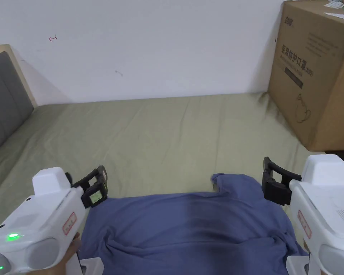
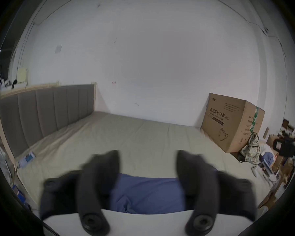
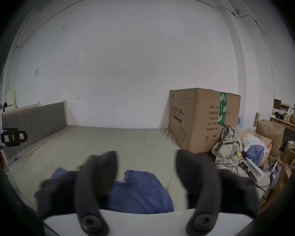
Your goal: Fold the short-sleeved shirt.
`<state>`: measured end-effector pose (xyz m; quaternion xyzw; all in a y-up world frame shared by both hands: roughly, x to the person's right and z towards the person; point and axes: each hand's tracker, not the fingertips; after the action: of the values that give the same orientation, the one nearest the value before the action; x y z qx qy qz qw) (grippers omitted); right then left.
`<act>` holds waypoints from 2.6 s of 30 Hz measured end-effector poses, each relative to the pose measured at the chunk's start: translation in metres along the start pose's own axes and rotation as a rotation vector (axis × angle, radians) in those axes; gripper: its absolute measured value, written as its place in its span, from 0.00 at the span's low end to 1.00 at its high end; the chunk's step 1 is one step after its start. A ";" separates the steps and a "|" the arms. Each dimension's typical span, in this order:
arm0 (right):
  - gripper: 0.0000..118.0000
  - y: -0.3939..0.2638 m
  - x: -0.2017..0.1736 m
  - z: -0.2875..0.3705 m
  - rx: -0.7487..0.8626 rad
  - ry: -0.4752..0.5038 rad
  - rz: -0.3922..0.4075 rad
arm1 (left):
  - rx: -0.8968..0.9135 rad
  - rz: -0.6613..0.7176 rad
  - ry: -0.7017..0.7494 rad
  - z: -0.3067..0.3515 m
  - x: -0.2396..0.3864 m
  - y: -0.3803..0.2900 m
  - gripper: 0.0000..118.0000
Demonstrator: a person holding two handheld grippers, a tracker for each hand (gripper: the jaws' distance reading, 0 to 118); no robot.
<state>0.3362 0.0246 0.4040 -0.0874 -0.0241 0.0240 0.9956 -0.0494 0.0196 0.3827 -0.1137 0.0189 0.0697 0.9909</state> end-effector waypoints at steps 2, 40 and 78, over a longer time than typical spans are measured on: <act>0.26 -0.002 -0.004 -0.005 -0.001 0.006 -0.003 | -0.016 -0.020 -0.010 -0.005 0.005 -0.003 0.20; 0.04 -0.099 0.054 -0.240 -0.432 -0.073 -0.107 | -0.787 -0.176 0.078 -0.325 -0.094 -0.132 0.01; 0.00 -0.120 0.089 -0.051 -0.565 0.193 -0.201 | -0.662 0.046 0.030 -0.094 -0.120 -0.099 0.00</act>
<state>0.4330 -0.0974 0.3788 -0.3595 0.0562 -0.0906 0.9270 -0.1562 -0.1130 0.3192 -0.4299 0.0125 0.0925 0.8981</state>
